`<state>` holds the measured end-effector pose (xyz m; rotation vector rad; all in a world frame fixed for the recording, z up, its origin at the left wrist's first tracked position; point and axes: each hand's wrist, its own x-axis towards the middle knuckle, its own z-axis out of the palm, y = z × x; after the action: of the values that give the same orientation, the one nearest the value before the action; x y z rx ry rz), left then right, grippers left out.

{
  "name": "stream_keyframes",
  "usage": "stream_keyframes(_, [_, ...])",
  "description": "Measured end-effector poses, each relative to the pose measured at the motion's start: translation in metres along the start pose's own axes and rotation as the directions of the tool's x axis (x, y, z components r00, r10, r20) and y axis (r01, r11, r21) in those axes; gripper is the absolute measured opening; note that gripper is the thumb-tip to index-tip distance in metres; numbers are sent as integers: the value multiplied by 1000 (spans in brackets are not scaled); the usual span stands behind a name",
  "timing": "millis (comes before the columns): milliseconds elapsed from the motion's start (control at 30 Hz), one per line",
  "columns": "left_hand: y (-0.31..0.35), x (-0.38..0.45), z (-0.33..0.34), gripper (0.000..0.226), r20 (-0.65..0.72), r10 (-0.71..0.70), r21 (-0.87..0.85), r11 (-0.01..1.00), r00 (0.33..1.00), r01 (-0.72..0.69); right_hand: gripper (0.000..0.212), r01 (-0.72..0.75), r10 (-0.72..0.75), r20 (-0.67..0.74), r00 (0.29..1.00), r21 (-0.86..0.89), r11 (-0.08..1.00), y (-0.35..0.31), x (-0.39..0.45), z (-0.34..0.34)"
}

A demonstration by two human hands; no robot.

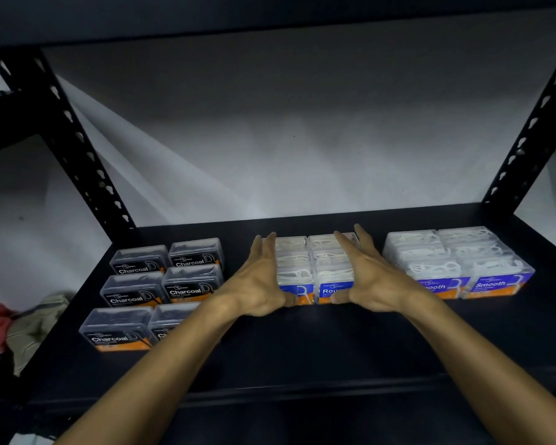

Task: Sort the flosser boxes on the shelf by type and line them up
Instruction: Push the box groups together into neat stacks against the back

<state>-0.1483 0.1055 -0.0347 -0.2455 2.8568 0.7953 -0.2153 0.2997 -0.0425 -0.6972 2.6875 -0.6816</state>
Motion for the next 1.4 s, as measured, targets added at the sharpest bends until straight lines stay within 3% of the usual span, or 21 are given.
stream_keyframes(233, [3, -1, 3, 124, -7, -16, -51, 999, 1000, 16, 113, 18, -18, 2, 1000, 8, 1000, 0, 0, 2])
stream_keyframes(500, [0, -6, -9, 134, 55, 0, -23, 1000, 998, 1, 127, -27, 27, -10, 1000, -11, 1000, -2, 1, 0])
stream_keyframes(600, [-7, -13, -27, 126, 45, 47, -43, 998, 998, -45, 128, -7, 6, -26, 1000, -18, 1000, -14, 0, -3])
stream_keyframes(767, [-33, -30, -68, 95, -91, 87, -203, 974, 992, -104, 93, 215, -196, -154, 968, 114, 970, -55, 2, 4])
stream_keyframes(900, [-71, -36, -104, 54, -241, 69, -77, 993, 968, -90, 56, 353, -304, -301, 904, 124, 927, -88, 16, 22])
stream_keyframes(1033, [-115, -38, -134, 47, -238, -7, 153, 987, 971, 44, 36, 385, -342, -290, 894, 109, 916, -122, 38, 34])
stream_keyframes(1167, [-147, -38, -150, 51, -128, -108, 286, 948, 986, 141, 35, 363, -344, -175, 923, 94, 927, -148, 67, 46])
stream_keyframes(1400, [-173, -26, -149, 51, -57, -120, 357, 925, 991, 133, 44, 251, -251, -2, 968, 52, 967, -172, 96, 59])
